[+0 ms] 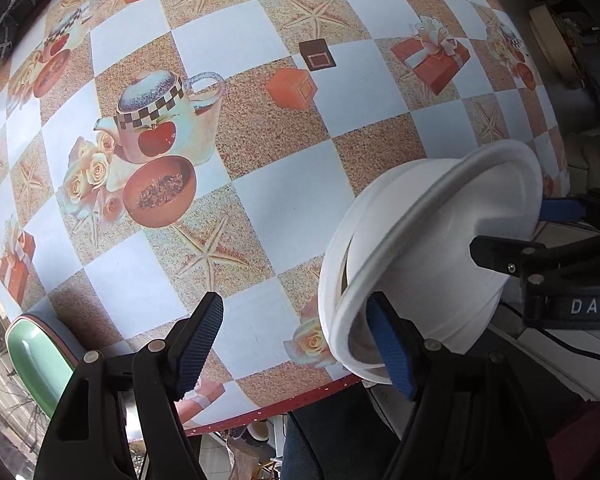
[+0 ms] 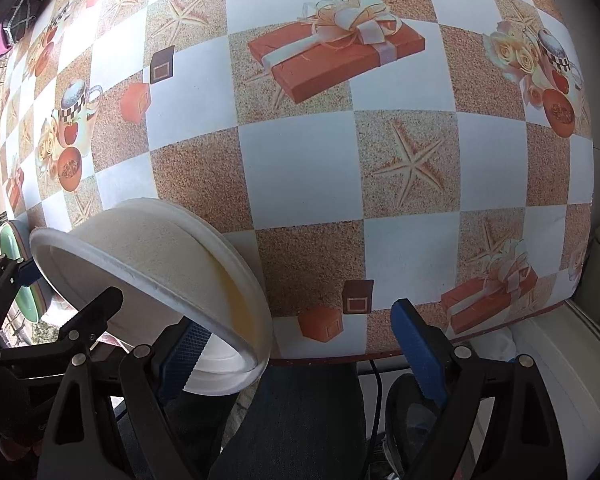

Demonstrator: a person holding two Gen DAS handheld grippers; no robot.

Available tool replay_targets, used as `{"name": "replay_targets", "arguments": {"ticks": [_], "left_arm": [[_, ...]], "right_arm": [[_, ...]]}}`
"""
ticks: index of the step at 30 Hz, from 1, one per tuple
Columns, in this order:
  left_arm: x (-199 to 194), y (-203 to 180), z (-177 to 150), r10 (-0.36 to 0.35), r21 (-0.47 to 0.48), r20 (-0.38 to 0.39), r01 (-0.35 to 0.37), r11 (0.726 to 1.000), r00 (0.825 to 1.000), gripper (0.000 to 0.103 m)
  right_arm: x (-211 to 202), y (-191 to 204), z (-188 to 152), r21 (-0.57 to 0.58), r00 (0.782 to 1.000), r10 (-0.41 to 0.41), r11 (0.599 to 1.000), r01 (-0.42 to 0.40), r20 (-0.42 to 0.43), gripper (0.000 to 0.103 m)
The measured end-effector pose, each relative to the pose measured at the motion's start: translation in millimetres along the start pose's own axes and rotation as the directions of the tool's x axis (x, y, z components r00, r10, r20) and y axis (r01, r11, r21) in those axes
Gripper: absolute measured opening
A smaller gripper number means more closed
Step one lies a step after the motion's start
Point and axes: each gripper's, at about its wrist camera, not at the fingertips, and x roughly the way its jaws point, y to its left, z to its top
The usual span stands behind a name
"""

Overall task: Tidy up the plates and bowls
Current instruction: 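Carry the white bowl with the right gripper toward the green plate stack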

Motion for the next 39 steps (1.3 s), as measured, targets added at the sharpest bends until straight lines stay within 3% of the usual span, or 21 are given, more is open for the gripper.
{"name": "replay_targets", "arguments": {"ticks": [2,4,8,13,17,21,23,26,31,39], "left_arm": [[4.2,-2.7,-0.3,-0.009,-0.002,-0.011,0.009,1.000,1.000,0.077],[6.2,-2.6,-1.2,-0.011,-0.006,-0.016,0.011,1.000,1.000,0.077],[2.9,-3.1,-1.8,-0.013,-0.012,0.000,0.013,1.000,1.000,0.077],[-19.8,5.9,3.1,-0.001,-0.036,0.098,0.005,0.999,0.995,0.077],[-20.8,6.5,11.0,0.032,-0.037,0.105,-0.029,0.999,0.994,0.078],[7.2,-1.2,13.2,0.066,0.015,-0.009,-0.066,0.998,0.998,0.078],[18.1,-5.9,10.3,0.043,0.041,-0.049,-0.042,0.998,0.998,0.078],[16.8,-9.5,4.9,0.050,0.047,-0.035,-0.049,0.998,0.998,0.078],[8.3,-1.2,-3.2,0.001,0.000,0.010,-0.001,1.000,1.000,0.079],[43.9,4.8,-12.8,-0.005,-0.072,-0.030,0.003,0.997,1.000,0.079]], "right_arm": [[10.8,0.5,-2.4,-0.010,0.999,-0.016,1.000,0.015,-0.039,0.092],[18.6,-3.9,0.7,-0.019,0.997,-0.017,1.000,0.015,-0.071,0.101],[29.0,-1.1,-19.3,-0.043,0.997,-0.012,0.999,0.008,-0.076,0.101],[0.1,-6.0,-22.0,-0.032,0.997,-0.003,0.999,0.006,0.082,0.101],[-16.9,-16.5,-23.0,0.004,0.983,0.007,1.000,-0.008,0.181,0.101],[0.3,-12.9,-14.8,0.020,0.993,-0.001,1.000,-0.001,0.120,0.101],[16.2,-12.2,-17.5,0.011,0.998,-0.003,1.000,0.002,0.065,0.101],[32.3,-7.5,-23.0,-0.012,1.000,-0.005,1.000,0.005,0.012,0.101],[34.2,-6.7,-30.6,-0.029,0.999,0.027,0.999,-0.026,0.028,0.101],[57.6,-1.8,-31.4,-0.054,1.000,-0.014,0.998,0.015,0.013,0.101]]}}
